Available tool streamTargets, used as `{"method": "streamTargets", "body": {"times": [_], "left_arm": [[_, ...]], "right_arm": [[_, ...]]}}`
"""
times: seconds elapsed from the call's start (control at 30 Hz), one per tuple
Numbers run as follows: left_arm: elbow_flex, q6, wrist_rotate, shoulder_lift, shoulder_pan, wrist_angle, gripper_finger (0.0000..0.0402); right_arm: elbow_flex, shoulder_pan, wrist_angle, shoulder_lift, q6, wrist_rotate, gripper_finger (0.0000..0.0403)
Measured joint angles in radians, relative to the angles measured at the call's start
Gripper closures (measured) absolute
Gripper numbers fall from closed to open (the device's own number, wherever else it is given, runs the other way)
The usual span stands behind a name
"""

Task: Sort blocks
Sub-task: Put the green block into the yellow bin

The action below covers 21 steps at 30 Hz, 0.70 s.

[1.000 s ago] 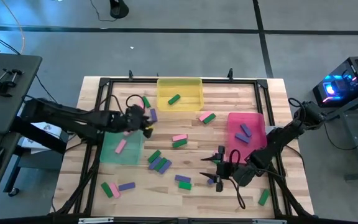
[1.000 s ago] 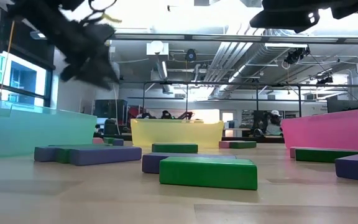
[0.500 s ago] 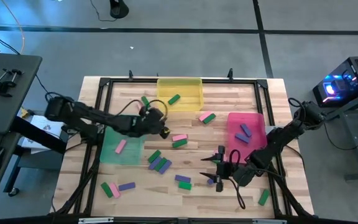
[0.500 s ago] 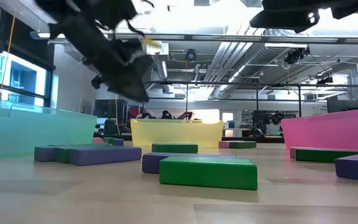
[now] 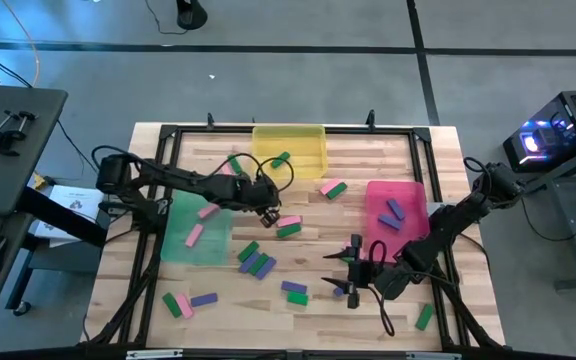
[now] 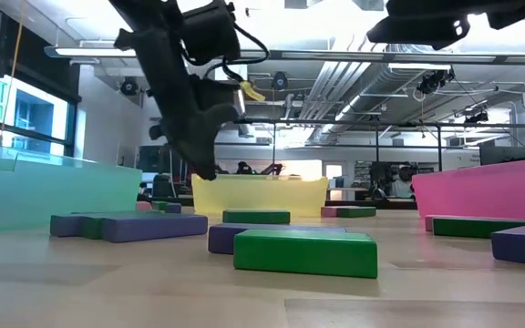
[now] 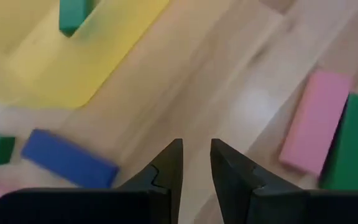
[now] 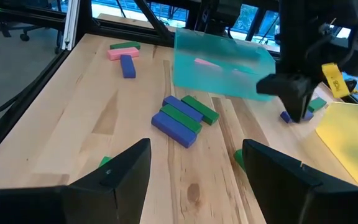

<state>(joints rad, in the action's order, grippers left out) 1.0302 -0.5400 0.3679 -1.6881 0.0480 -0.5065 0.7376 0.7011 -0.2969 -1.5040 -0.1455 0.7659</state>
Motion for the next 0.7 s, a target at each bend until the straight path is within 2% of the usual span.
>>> {"method": "streamTargets", "body": {"times": [0.2,0.4,0.47,0.7], "left_arm": [[0.0,-0.03,0.062,0.1,0.067,-0.182,0.0293],[0.0,-0.024,0.12,0.192,0.253,-0.231,0.0239],[0.0,-0.032,0.089,0.195,0.334,-0.231,0.0221],[-0.002,-0.04,-0.169,0.114,0.601,-0.217,0.019]], "right_arm": [[0.0,0.0,0.011,0.0,-0.022,0.0,0.0166],[0.0,0.0,0.008,0.0,-0.013,0.0,0.0166],[0.0,0.0,0.008,0.0,-0.013,0.0,0.0166],[0.0,0.0,0.008,0.0,-0.012,0.001,0.0166]]}}
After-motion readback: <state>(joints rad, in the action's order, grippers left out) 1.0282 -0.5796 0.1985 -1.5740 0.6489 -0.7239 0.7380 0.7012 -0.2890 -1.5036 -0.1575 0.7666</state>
